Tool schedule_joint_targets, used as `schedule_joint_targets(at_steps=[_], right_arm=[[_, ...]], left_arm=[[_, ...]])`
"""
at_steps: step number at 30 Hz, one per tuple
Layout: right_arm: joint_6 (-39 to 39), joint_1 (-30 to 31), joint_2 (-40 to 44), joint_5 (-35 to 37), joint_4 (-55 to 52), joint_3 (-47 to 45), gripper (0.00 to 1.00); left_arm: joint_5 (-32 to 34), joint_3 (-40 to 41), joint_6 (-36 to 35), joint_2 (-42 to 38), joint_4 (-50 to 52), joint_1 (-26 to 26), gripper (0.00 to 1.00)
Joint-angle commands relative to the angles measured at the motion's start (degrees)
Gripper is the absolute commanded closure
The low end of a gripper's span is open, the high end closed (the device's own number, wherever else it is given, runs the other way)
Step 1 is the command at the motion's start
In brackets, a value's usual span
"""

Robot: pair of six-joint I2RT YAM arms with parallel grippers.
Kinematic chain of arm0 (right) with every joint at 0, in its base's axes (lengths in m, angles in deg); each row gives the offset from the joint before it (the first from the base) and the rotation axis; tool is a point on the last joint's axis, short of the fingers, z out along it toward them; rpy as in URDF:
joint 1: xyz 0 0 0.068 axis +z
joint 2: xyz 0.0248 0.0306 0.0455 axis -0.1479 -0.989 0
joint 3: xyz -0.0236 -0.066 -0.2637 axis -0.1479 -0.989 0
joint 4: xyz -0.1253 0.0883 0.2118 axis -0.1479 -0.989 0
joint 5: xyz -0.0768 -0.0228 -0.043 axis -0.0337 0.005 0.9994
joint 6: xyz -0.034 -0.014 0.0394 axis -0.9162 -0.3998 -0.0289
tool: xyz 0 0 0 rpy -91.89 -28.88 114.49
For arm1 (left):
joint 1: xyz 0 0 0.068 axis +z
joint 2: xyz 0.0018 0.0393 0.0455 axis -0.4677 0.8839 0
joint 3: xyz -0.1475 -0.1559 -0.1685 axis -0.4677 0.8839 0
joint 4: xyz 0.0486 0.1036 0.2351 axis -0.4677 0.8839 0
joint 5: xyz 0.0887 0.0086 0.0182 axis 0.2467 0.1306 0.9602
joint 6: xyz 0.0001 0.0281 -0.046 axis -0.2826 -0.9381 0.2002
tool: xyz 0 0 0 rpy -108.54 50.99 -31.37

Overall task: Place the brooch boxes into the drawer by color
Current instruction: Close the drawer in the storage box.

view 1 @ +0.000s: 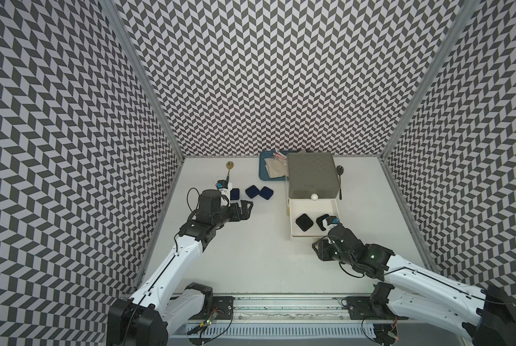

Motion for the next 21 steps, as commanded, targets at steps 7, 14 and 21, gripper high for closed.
schedule_joint_targets(at_steps=[7, 14, 21], right_arm=[[0.09, 0.27, 0.05, 3.31, 1.68, 0.01, 0.81], [-0.3, 0.2, 0.06, 5.38, 1.2, 0.97, 0.89], [-1.4, 0.12, 0.32, 8.47, 1.46, 2.84, 0.89]], left_arm=[[-0.62, -0.84, -1.05, -0.97, 0.34, 0.66, 0.0], [-0.72, -0.83, -1.22, -0.71, 0.21, 0.88, 0.0], [-0.79, -1.11, -1.49, -0.72, 0.21, 1.14, 0.0]])
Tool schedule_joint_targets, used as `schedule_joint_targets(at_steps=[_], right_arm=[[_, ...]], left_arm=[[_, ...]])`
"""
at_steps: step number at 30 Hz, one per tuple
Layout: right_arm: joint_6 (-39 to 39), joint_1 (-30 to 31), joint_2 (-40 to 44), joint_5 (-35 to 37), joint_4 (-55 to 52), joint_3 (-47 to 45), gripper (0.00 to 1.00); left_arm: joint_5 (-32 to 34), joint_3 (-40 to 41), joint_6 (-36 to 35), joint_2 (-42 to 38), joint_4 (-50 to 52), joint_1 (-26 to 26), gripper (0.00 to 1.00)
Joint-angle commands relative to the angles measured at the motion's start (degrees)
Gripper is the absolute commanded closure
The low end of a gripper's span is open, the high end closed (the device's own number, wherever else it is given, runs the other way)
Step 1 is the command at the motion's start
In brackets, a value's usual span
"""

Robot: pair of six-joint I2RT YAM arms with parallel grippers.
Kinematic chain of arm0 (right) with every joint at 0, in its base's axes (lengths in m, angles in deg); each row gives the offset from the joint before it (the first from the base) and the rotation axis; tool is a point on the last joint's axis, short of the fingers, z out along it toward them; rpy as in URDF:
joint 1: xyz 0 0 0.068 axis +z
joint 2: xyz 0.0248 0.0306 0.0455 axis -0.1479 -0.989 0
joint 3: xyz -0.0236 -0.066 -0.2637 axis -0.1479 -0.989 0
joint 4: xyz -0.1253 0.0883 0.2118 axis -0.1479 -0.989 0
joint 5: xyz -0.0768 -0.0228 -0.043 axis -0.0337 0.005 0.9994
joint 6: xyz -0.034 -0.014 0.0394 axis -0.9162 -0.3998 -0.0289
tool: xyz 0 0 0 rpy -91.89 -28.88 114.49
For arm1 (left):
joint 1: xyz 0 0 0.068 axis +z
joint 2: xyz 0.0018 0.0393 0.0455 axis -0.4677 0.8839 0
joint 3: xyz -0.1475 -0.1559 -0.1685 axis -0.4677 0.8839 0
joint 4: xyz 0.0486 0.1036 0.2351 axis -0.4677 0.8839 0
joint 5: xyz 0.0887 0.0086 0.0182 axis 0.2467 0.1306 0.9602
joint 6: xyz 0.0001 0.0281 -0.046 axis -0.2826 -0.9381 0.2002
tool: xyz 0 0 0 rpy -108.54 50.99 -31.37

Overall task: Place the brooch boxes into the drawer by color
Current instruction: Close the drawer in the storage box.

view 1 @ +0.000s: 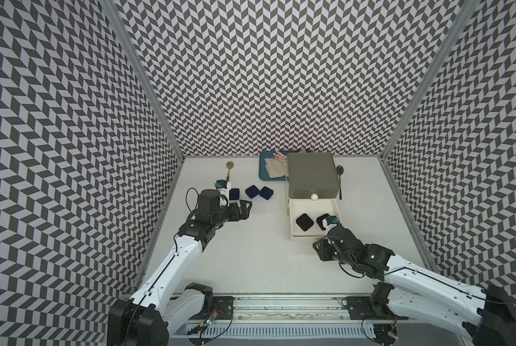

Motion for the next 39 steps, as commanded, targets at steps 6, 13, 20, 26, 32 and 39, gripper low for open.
schedule_joint_targets(at_steps=[6, 13, 20, 26, 32, 39], right_arm=[[-3.0, -1.19, -1.65, 6.89, 2.33, 5.17, 0.89], [-6.0, -4.6, -3.72, 5.31, 3.72, 7.78, 0.89], [-9.13, -8.3, -6.8, 2.07, 5.59, 10.71, 0.89], [-10.55, -8.34, -7.85, -1.74, 2.78, 12.99, 0.83], [-10.9, -8.34, -2.43, -4.66, 0.75, 9.31, 0.63], [-9.47, -8.33, 0.28, -4.28, 2.13, 3.29, 0.55]], left_arm=[[-0.78, -0.84, -1.16, -0.69, 0.16, 0.55, 0.0], [-0.78, -0.61, -1.38, -0.88, 0.25, 0.69, 0.0], [-0.89, -0.39, -1.37, -0.8, 0.17, 0.95, 0.0], [-0.73, 0.2, -1.53, -1.21, 0.25, 1.12, 0.0], [-0.79, 0.69, -1.6, -1.48, 0.17, 1.39, 0.0], [-1.56, 0.29, -0.98, -1.16, -0.36, 1.48, 0.0]])
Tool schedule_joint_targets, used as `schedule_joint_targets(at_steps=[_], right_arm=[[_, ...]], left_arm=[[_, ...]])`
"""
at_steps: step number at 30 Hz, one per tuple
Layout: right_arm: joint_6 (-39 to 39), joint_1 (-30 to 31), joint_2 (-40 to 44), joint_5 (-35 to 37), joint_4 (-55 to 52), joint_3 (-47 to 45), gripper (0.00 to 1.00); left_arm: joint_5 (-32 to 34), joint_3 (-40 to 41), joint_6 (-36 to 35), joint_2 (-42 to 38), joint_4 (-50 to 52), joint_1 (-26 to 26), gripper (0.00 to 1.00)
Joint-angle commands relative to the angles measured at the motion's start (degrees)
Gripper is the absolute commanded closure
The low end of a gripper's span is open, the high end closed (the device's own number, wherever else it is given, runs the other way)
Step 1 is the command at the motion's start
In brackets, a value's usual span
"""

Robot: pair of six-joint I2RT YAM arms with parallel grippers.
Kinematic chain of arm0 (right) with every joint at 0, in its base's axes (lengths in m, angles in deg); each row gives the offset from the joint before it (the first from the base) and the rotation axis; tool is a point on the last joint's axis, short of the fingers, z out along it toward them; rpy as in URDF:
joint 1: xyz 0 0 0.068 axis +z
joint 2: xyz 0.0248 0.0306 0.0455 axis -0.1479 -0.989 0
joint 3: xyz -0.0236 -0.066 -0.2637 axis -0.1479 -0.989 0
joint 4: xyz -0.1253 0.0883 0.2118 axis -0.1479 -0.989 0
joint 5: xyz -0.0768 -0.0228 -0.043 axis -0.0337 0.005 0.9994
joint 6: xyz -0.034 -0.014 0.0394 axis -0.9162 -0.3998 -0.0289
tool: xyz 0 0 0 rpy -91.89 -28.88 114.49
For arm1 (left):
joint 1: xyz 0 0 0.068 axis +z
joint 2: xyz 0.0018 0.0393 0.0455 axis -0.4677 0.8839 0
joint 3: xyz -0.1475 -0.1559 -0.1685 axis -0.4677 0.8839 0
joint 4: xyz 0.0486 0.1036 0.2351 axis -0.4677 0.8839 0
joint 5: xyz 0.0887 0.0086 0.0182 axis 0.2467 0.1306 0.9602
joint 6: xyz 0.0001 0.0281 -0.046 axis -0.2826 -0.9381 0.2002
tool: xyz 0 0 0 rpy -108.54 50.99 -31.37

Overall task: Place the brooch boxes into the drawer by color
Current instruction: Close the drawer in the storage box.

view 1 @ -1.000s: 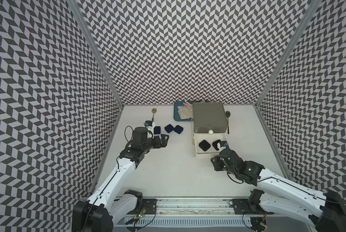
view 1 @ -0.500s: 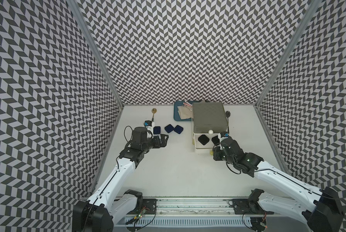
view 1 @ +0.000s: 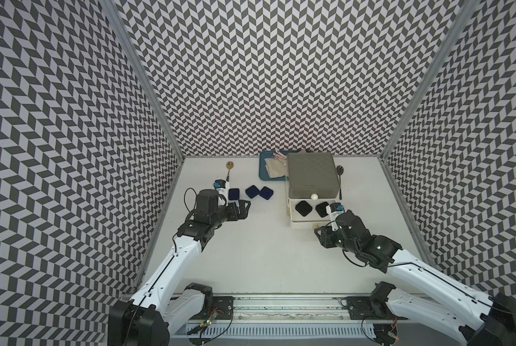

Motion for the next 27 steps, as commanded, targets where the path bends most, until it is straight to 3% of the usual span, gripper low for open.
schedule_joint_targets(at_steps=[1, 13, 23, 27], right_arm=[[0.55, -0.25, -0.12, -0.39, 1.92, -1.39, 0.55], [-0.18, -0.26, -7.51, 2.76, 4.84, 2.39, 0.49], [-0.69, -0.34, -9.18, 3.97, 6.99, 3.19, 0.62], [-0.79, -0.43, -10.45, 3.52, 7.13, 3.52, 0.63]], left_arm=[[-1.16, 0.15, -0.15, -0.87, -0.26, 0.4, 0.0], [-0.87, -0.22, -0.5, -1.09, 0.36, 0.49, 0.0], [-0.95, 0.06, -0.85, -0.91, 0.23, 0.84, 0.0], [-0.99, 0.22, -1.14, -1.16, 0.27, 1.15, 0.0]])
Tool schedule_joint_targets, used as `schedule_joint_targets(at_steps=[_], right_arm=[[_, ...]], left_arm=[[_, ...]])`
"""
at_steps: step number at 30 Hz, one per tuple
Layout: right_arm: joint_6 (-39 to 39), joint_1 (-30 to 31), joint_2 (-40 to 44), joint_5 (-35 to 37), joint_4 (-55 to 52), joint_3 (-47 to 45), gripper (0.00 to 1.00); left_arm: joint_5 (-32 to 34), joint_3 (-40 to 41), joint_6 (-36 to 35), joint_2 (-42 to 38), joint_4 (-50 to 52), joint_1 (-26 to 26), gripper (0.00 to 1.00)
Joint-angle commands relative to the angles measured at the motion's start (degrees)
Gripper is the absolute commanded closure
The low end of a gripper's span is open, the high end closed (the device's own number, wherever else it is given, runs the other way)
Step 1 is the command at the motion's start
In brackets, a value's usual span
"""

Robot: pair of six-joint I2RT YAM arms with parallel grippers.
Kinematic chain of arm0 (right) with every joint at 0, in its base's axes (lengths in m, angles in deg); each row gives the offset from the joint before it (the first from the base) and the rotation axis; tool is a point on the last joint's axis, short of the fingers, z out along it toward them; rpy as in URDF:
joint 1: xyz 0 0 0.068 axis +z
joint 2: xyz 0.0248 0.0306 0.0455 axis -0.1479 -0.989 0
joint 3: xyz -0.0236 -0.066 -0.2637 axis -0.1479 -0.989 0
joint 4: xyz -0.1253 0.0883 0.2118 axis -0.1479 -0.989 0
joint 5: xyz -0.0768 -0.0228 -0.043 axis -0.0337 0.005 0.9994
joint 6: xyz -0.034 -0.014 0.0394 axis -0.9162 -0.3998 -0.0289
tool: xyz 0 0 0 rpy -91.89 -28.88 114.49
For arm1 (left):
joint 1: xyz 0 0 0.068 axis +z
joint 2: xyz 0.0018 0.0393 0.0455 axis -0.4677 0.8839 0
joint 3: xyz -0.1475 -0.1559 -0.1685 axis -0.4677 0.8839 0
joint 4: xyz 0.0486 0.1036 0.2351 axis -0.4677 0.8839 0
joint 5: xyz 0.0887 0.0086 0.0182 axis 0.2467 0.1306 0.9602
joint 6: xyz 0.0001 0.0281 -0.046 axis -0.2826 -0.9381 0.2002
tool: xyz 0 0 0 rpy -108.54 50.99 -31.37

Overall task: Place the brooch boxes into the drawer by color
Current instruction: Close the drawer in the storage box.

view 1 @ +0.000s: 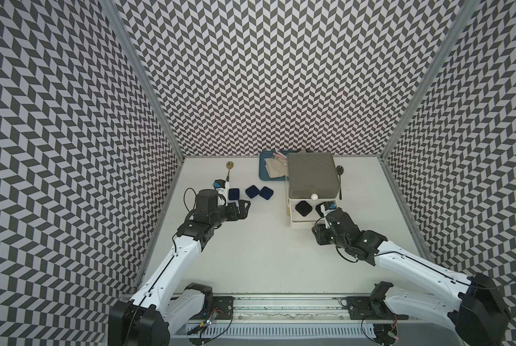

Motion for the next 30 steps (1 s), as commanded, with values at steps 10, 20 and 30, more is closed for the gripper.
schedule_joint_targets(at_steps=[10, 20, 30], right_arm=[[-0.75, -0.69, -2.45, 0.76, 3.27, 2.94, 0.76], [-2.92, -3.18, -4.65, 1.19, 6.74, 4.05, 0.83], [-4.66, -5.53, -9.06, -1.03, 13.0, 5.88, 0.83]], left_arm=[[-0.73, 0.6, -1.27, -1.5, 0.43, 1.2, 0.0], [-1.25, 0.86, -1.38, -1.68, 0.43, 1.79, 0.0], [-1.44, 1.63, -1.56, -1.59, 0.0, 2.25, 0.0]])
